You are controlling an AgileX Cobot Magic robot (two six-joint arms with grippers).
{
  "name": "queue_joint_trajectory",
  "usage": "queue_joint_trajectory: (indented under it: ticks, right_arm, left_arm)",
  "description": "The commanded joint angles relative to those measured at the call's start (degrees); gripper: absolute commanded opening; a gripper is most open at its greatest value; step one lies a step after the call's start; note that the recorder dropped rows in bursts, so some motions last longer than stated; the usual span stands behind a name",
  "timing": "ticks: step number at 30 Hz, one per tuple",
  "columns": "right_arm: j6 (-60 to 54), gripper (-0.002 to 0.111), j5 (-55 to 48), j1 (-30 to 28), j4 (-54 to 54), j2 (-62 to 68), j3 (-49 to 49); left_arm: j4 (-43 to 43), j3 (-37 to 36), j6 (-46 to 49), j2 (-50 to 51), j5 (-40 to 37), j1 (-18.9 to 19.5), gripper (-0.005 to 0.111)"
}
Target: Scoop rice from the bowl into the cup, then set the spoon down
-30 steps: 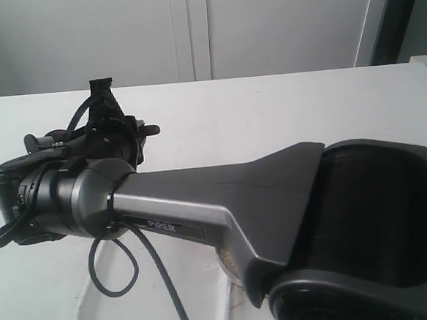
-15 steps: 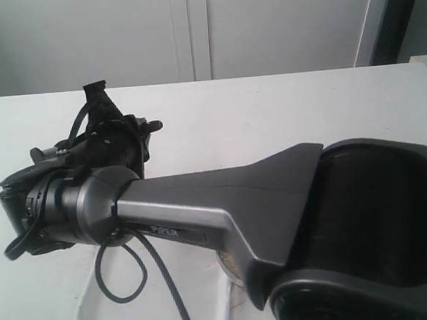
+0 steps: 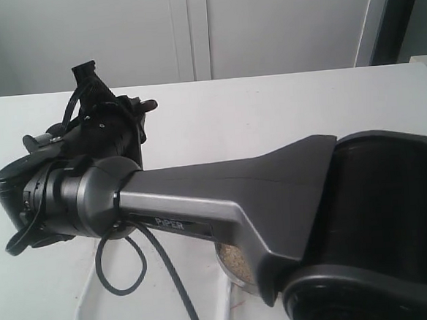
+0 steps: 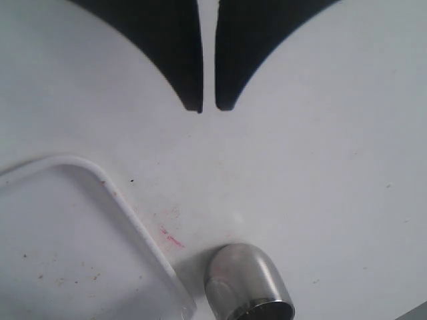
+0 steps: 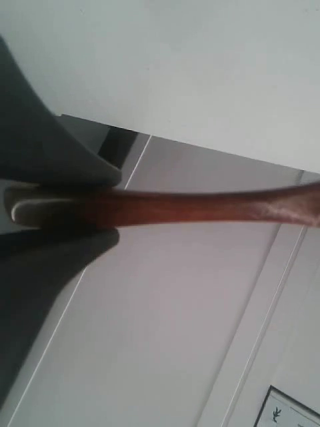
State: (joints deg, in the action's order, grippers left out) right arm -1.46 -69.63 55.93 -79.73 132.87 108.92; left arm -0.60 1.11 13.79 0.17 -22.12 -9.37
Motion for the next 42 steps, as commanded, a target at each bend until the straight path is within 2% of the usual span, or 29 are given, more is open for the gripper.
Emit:
queue_joint_trajectory:
  ticks: [1,9,14,19,25,31,36,42]
  right_arm:
    - [-1.41,0.000,-0.33,0.05,2.24,-0.96,-0.36]
    - [-4.74,0.000,-0.33,0.05,6.90,-0.96,-0.36]
    - [-2.80,0.000,-0.33,0.05,5.73,-0.96,-0.36]
    - [4.06,0.000,-0.33,0.05,6.24,-0.96,-0.36]
    - [17.39,0.000,-0.33,0.05,9.09,-3.90,-0.36]
    - [25.76,0.000,-0.33,0.05,20.11,-10.27,-0.36]
    - [27.82,0.000,1.01,0.05,30.53,-16.15,-0.36]
    - [30.37,0.000,2.10,0.05,37.69,-21.96,-0.36]
  left_arm:
    - [0.09,-0.53,-0.32,-0.17,-1.88,0.00,0.014]
    - [0.09,-0.53,-0.32,-0.17,-1.88,0.00,0.014]
    - [0.09,-0.53,-0.32,-0.17,-1.88,0.00,0.014]
    - [0.09,-0.53,-0.32,-0.17,-1.88,0.00,0.014]
    - [0.09,-0.53,-0.32,-0.17,-1.88,0.00,0.014]
    - [0.09,-0.53,-0.32,-0.17,-1.88,0.00,0.014]
    - [0.09,-0.53,-0.32,-0.17,-1.88,0.00,0.014]
    - [0.09,-0.53,-0.32,-0.17,-1.88,0.00,0.014]
